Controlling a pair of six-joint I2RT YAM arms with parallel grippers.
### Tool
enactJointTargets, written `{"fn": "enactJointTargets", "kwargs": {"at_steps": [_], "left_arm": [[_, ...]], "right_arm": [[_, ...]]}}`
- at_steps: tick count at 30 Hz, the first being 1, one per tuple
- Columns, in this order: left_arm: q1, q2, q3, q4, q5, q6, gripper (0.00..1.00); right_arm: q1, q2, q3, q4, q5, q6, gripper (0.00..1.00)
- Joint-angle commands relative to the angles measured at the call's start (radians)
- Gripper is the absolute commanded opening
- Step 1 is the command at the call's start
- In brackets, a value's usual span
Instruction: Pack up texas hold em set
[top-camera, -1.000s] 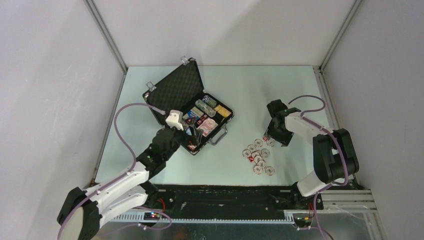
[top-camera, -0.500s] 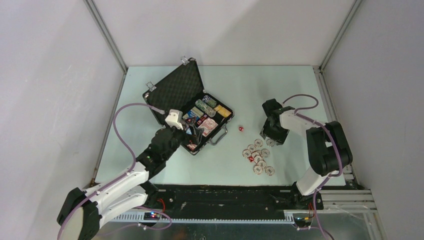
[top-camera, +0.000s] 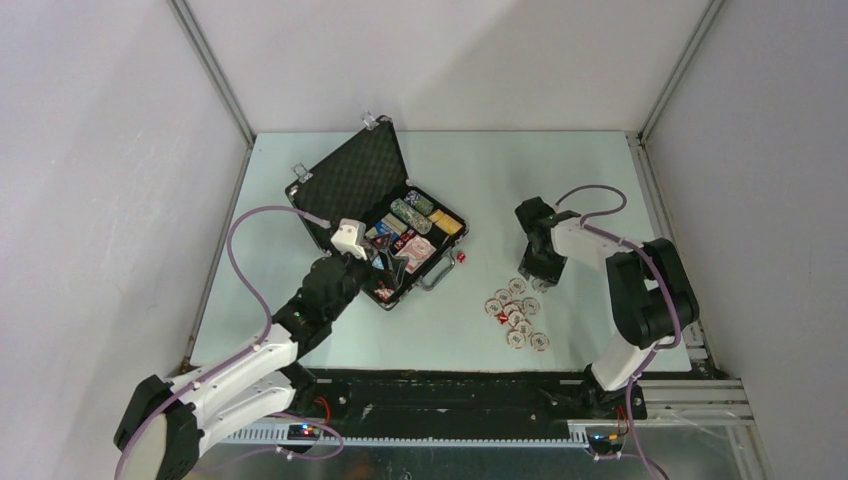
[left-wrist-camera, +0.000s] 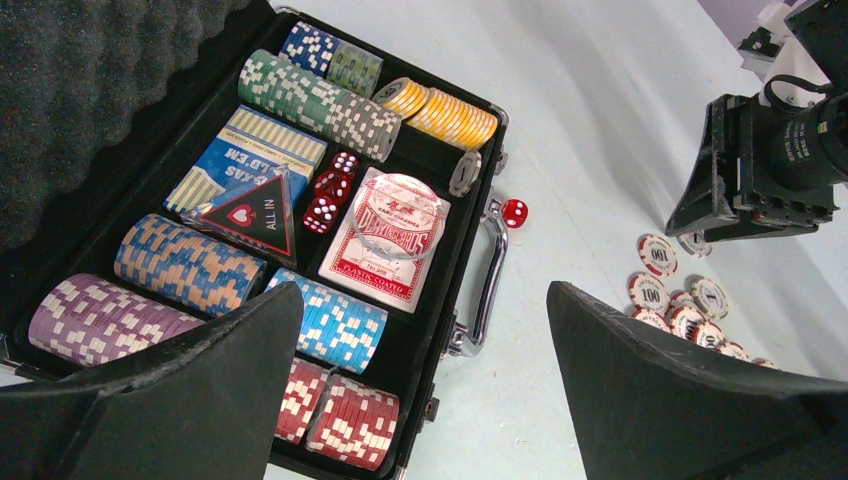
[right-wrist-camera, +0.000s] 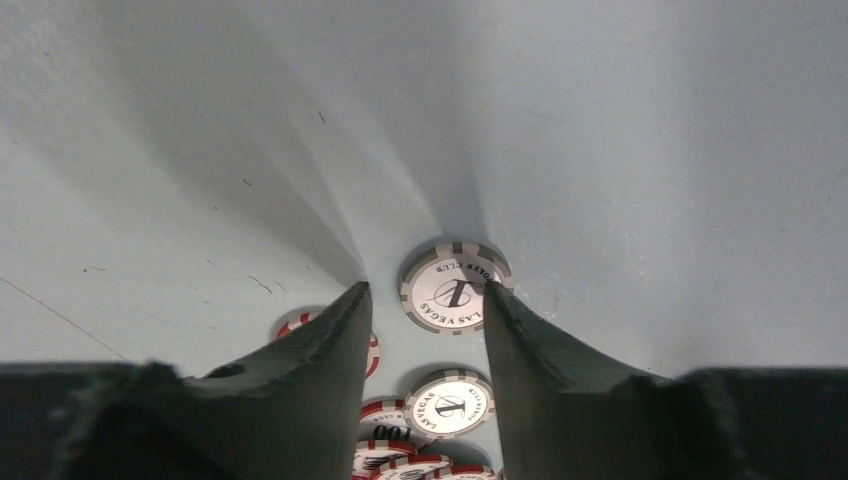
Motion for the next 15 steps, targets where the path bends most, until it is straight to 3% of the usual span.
{"fn": "enactJointTargets", "kwargs": {"at_steps": [1,3,8,10,13,15], "left_arm": [[-0.001,-0.003,0.004,0.038,0.005,0.024,1.0],[-0.001,0.0,0.004,0.04,0.007,0.025,1.0],[-0.001,0.049,0.018,0.055,0.073,0.029,1.0],[-0.001,0.063,0.025,0.054,0.082,0.028,1.0],[0.0,0.065,0.024,0.062,0.091,0.028,1.0],[-0.001,0.065,0.023,0.062,0.093,0.028,1.0]], "right_arm": [[0.007,0.043,-0.011,-0.038,-0.004,-0.019,0.41],[0.005,0.039,-0.012,-0.036,-0.022,-0.027,0.34],[0.003,-0.01,-0.012,-0.05,-0.034,-0.035,0.32],[-0.001,-0.039,-0.012,-0.063,-0.028,-0.036,0.37],[-0.012,-0.057,-0.012,-0.073,-0.031,-0.045,0.56],[-0.024,-0.05,-0.012,-0.072,-0.034,-0.054,0.6]]}}
